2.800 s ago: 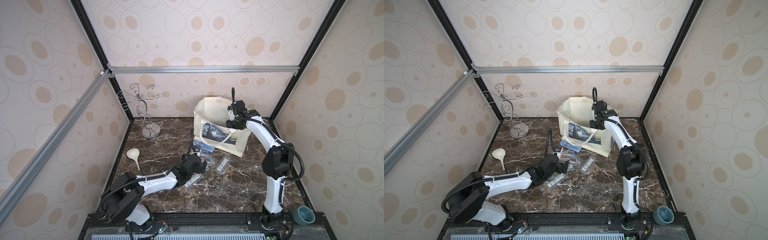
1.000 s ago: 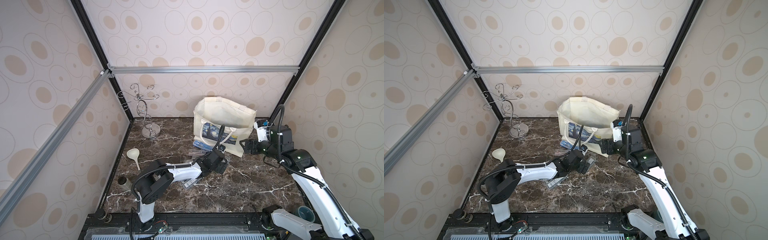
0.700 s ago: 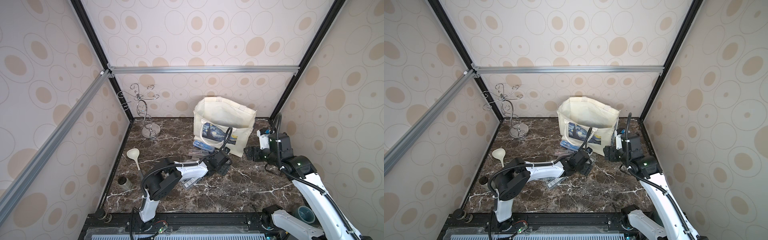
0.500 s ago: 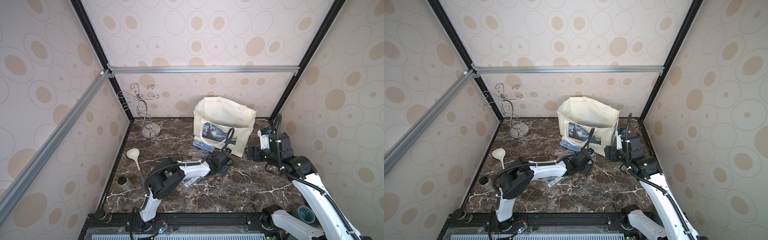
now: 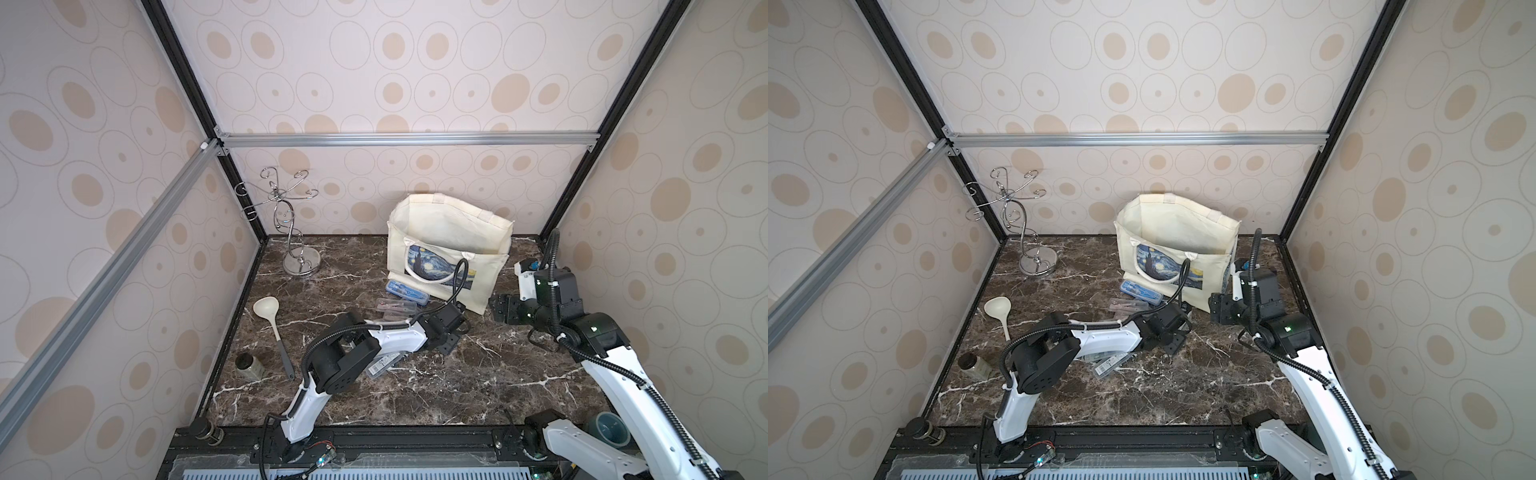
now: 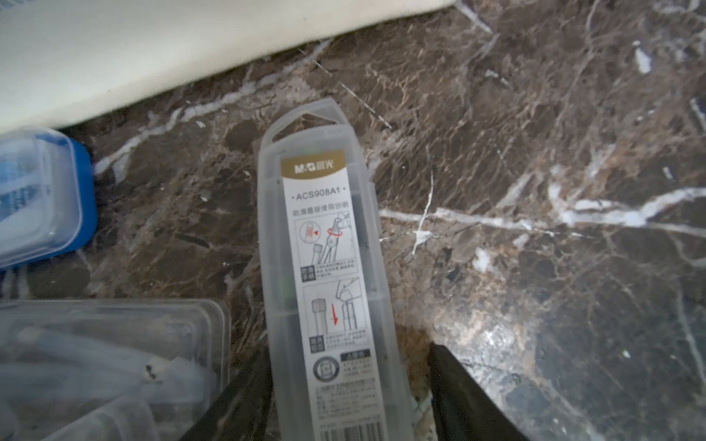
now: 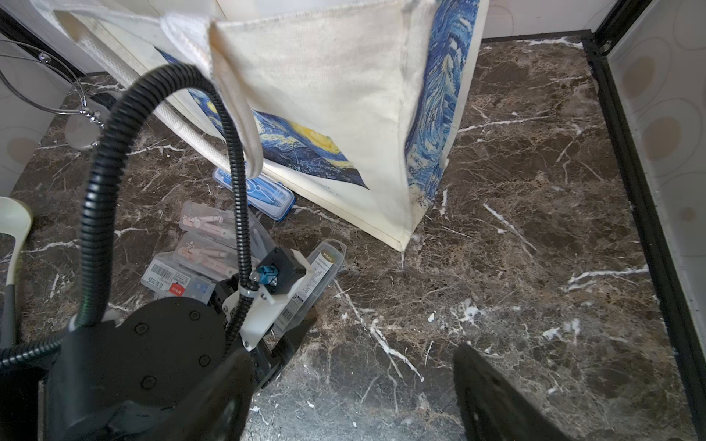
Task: Put the compass set into the canvas bag
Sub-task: Pick up the compass set at the center of the board.
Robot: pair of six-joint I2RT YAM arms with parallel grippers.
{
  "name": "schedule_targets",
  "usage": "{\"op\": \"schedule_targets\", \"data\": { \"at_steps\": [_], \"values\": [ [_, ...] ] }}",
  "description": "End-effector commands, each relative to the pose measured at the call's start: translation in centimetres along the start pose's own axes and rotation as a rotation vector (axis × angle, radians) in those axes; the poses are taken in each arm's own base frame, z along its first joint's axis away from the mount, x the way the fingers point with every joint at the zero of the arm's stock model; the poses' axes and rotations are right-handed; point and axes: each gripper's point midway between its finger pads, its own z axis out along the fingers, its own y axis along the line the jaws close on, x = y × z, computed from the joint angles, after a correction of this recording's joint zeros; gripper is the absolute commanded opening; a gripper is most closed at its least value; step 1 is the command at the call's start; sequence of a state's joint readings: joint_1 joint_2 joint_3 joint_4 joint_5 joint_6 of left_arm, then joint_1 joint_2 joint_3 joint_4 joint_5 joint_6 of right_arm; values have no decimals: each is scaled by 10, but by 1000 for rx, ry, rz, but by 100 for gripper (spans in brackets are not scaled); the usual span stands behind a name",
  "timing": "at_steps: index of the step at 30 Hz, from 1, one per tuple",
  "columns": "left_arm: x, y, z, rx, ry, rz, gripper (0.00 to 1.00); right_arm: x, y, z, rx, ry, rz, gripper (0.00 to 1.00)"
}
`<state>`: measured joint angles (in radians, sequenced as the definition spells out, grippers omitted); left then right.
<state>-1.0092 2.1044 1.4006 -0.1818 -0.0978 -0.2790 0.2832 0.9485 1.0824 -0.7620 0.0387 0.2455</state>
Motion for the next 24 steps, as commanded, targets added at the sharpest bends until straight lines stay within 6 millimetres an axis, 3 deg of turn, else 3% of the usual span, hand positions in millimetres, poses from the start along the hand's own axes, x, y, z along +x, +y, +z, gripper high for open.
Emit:
{"op": "schedule_targets", "data": {
  "at_steps": [1, 7, 12, 18, 24],
  "values": [
    [8, -5, 5, 5, 48, 4, 58, 1, -2, 0, 9, -11, 9, 84],
    [8, -1, 3, -15, 25, -6, 46, 2, -2, 0, 6, -12, 9, 84],
    [1, 1, -11, -7, -65, 0, 39, 2, 0, 2, -5, -7, -3, 84],
    [-13, 3, -47, 16, -254, 3, 39, 2, 11, 4, -65, 6, -28, 84],
    [-31, 6, -100, 68, -498, -39, 39, 7, 37, 8, -212, 38, -58, 84]
  ]
}}
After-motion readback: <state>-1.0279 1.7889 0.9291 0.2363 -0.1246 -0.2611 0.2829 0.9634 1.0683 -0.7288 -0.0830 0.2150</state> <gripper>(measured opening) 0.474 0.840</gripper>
